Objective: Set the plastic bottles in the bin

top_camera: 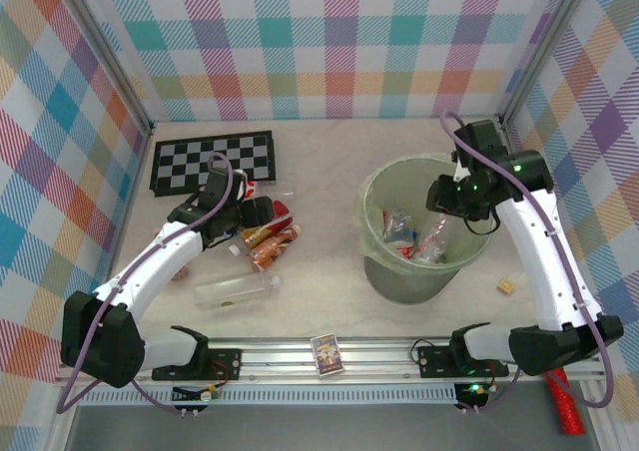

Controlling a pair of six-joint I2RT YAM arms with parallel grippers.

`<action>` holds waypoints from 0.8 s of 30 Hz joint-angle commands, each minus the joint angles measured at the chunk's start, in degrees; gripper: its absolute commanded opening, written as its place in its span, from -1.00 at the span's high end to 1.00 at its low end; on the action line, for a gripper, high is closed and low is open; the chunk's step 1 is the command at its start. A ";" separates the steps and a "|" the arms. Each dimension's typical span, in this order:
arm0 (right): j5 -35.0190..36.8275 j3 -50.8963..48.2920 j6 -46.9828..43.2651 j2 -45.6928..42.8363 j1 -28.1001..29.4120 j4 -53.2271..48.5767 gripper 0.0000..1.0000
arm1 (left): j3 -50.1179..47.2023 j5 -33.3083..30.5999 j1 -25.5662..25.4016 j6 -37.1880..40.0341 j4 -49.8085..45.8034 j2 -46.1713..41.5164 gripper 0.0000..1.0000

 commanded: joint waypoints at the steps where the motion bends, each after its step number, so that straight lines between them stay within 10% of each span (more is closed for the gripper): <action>1: -3.25 -5.44 1.65 -2.74 -0.05 4.98 0.36 | -1.49 0.39 0.54 0.18 -2.19 -1.25 -0.62; 14: -2.38 -4.96 0.22 -4.92 0.01 4.82 -0.57 | -1.45 1.92 0.11 0.36 -3.80 -1.14 -0.63; 24: -4.70 -3.88 2.62 -0.30 5.94 3.42 -0.16 | -0.71 1.85 -0.74 1.80 -6.63 -0.77 -0.61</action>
